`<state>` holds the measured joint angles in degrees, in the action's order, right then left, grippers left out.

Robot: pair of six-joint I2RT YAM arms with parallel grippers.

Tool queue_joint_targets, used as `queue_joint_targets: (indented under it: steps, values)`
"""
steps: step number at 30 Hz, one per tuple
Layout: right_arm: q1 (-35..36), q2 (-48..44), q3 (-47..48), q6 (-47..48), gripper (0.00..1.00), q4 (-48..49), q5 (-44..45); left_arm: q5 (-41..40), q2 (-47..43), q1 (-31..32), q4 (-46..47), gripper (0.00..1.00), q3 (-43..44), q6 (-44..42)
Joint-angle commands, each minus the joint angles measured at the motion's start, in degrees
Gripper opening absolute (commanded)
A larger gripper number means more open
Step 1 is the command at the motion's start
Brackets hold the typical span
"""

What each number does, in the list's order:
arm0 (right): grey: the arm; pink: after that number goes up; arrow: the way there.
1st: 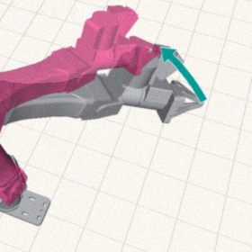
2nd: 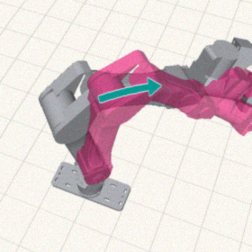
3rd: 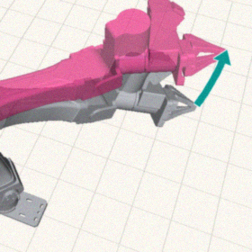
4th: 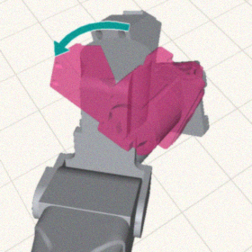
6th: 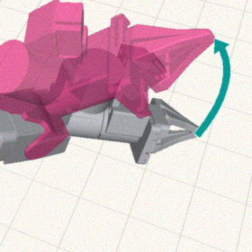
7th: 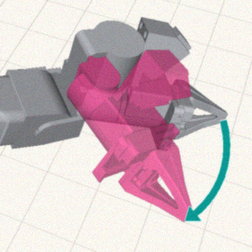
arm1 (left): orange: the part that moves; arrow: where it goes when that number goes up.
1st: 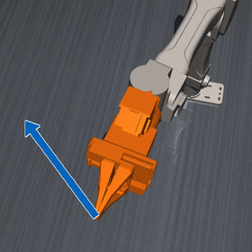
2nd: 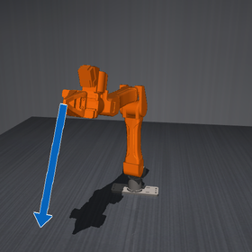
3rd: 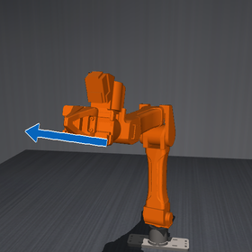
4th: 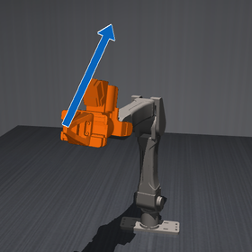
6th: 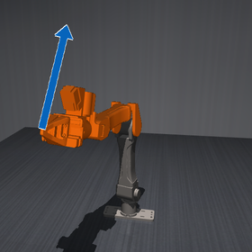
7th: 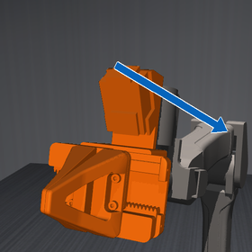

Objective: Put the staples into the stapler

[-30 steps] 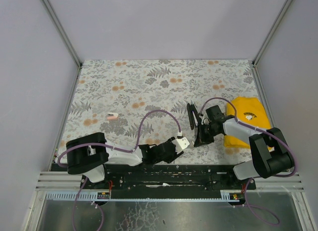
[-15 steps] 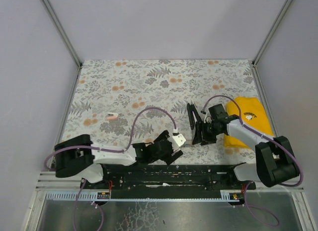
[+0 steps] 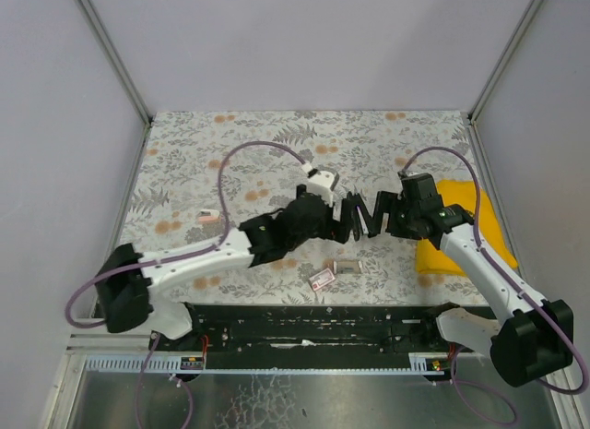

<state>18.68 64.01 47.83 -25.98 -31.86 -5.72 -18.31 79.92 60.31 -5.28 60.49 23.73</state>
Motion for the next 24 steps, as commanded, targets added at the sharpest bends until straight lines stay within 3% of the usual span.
queue_joint_targets:
  steps: [1,11,24]
  values:
    - [-0.28,-2.13,2.01,-6.78,0.87,-0.73,10.91,2.26,10.46,-0.56,-4.97,0.83,4.54,10.04]
    - [-0.31,-10.29,-2.48,-11.07,0.9,0.37,14.27,2.35,28.0,-1.58,-5.14,0.7,15.58,15.04]
    - [-0.23,-12.84,-5.3,-12.63,0.91,0.25,13.2,1.44,40.05,-3.32,-7.56,0.59,23.91,14.17]
